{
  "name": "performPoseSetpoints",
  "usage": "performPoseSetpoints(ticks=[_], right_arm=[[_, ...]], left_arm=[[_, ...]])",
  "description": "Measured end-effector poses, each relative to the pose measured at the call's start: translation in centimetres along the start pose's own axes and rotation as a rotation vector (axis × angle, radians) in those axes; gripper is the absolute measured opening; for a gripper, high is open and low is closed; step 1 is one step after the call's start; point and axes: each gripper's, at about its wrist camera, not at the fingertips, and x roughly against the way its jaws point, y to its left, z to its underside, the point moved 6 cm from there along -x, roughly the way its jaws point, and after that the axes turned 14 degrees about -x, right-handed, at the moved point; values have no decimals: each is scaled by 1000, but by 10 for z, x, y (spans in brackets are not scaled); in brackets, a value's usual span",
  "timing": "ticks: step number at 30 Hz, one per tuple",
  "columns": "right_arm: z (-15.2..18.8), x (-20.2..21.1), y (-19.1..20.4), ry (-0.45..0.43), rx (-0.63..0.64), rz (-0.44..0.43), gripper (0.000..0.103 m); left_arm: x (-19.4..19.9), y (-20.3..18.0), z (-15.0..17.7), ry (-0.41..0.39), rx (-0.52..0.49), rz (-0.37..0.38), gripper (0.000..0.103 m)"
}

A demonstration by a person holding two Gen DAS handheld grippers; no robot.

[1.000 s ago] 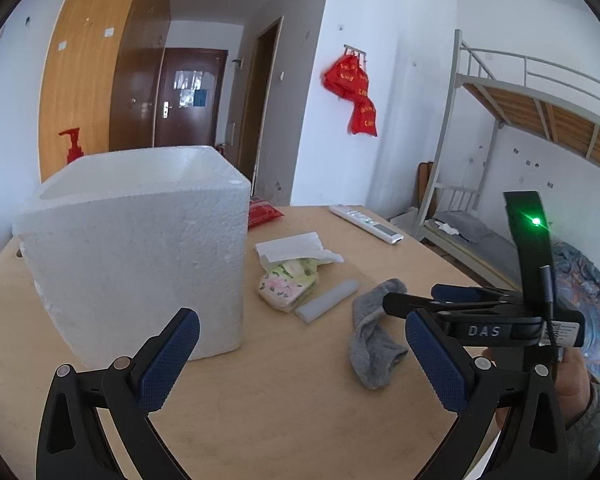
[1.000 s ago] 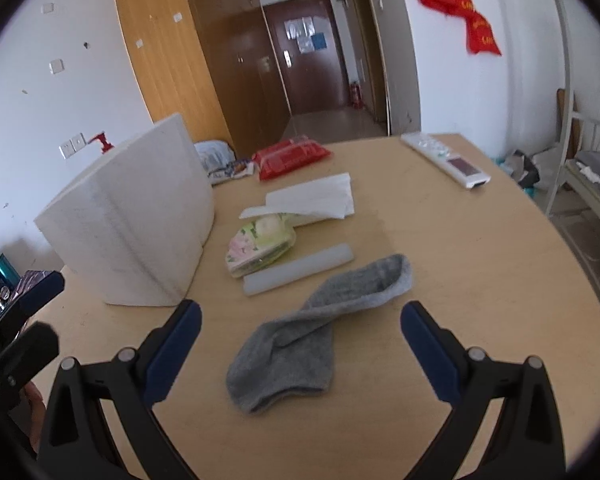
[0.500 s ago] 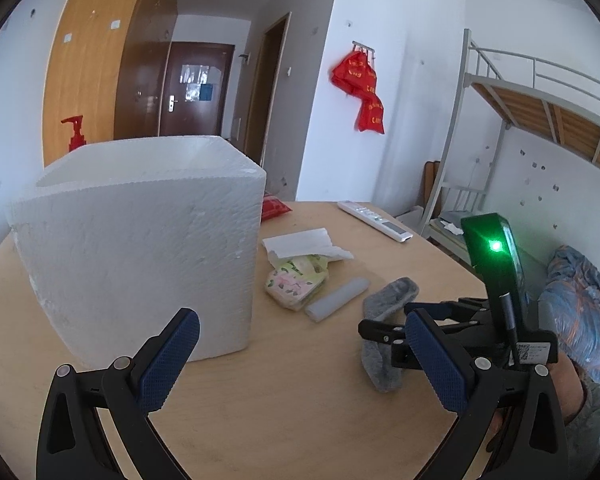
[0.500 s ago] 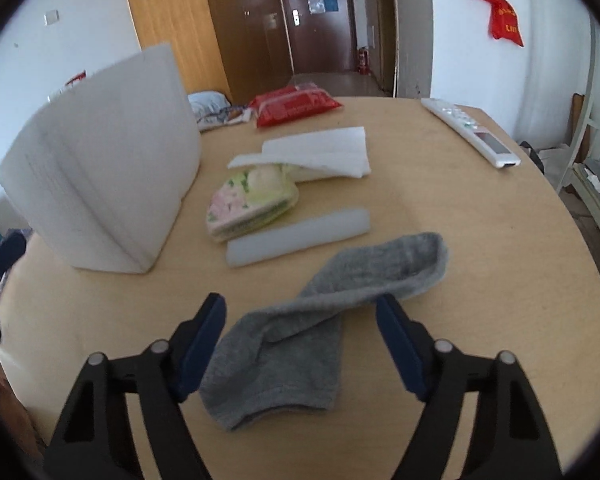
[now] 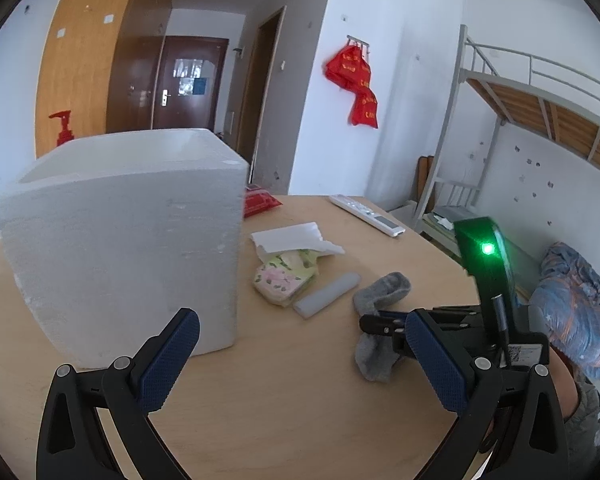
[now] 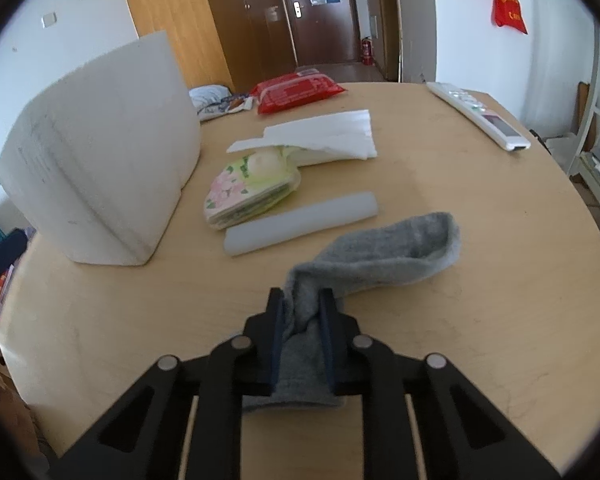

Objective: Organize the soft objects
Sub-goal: 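Reach the left tool to the white foam stick and close on it while the right tool holds the sock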

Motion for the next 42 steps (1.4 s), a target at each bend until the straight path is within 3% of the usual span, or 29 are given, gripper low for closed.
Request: performPoseSetpoints(ticks=[14,30,34,36,39,42], right_arm=[[-21,46,-34,-140,-85,-59,20],[-26,51,-66,-167,-146,-89,20],[-25,49,-69,-164,-160,-106,20],[-25,47,-69,-160,-161,-110,20],[-26,45,-70,-156,-161,-116,20],[-26,44,-72,-156,-162,-124,20]], left_arm=[[-29,-42,-20,18,-59,93,103],[-99,-51,-25,130,-87,111,102],[-125,-51,-16,209,-89,132,91],[-137,-51,-9,259,-90,136,76],[-149,-52,-2,306,-101,152,69],[-150,-49,-4,297,-108,139,68]])
